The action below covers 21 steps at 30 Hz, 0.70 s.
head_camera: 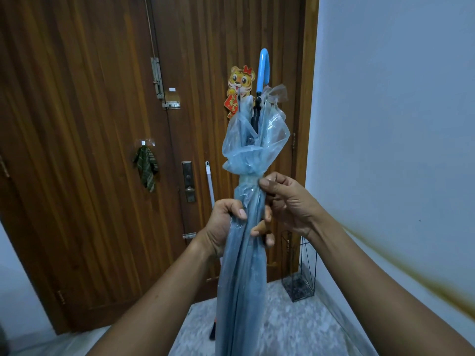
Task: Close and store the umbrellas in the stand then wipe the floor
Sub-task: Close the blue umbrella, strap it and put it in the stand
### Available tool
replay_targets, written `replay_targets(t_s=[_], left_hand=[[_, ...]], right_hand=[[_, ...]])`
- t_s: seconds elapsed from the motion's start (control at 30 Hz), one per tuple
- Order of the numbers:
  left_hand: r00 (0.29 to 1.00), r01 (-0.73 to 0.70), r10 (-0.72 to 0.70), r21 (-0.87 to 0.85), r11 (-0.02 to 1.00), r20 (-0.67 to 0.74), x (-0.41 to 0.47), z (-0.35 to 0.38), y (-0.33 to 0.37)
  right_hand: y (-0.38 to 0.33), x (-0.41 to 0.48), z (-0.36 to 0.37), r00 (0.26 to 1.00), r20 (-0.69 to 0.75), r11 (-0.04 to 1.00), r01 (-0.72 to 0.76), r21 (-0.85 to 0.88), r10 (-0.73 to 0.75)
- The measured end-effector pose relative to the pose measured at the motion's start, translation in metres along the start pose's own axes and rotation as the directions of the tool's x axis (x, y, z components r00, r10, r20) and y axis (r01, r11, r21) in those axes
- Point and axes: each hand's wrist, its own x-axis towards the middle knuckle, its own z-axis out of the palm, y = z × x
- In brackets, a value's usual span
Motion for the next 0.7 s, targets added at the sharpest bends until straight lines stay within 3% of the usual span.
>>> replay_targets(t_s=[0.07, 0.13, 0.2, 0.3, 0.47, 0.6, 0.7], left_hand=[[0.980, -0.029, 0.058, 0.152, 0.988, -0.189, -0.004, -0.005, 0.000], [0.896, -0.063, 0.222, 0.384, 0.921, -0.385, -0.005, -0.006, -0.001], [0.795, -0.112, 0.393, 0.525, 0.844, -0.462, 0.001, -0.004, -0.007], [0.668, -0.187, 0.515, 0.548, 0.815, -0.537, 0.010, -0.003, -0.017], [0.657, -0.278, 0.561, 0.530, 0.801, -0.504, 0.004, -0.013, -0.011], [0.654, -0.286, 0.595, 0.574, 0.767, -0.468, 0.001, -0.022, -0.008], [0.661, -0.285, 0.598, 0.585, 0.759, -0.453, -0.001, -0.028, -0.004]], right_hand=[[0.000, 0.003, 0.001, 0.994, -0.098, 0.997, 0.042, -0.068, -0.048], [0.003, 0.008, 0.000, 0.967, -0.198, 0.963, 0.112, -0.246, -0.163], [0.008, 0.012, 0.004, 0.924, -0.247, 0.876, 0.154, -0.457, -0.291], [0.012, 0.017, 0.012, 0.896, -0.253, 0.806, 0.167, -0.568, -0.364], [0.008, 0.017, 0.015, 0.948, -0.170, 0.808, 0.127, -0.576, -0.270], [0.018, 0.023, 0.020, 0.923, -0.267, 0.859, 0.113, -0.499, -0.276], [0.024, 0.032, 0.023, 0.913, -0.365, 0.908, 0.014, -0.419, -0.183]])
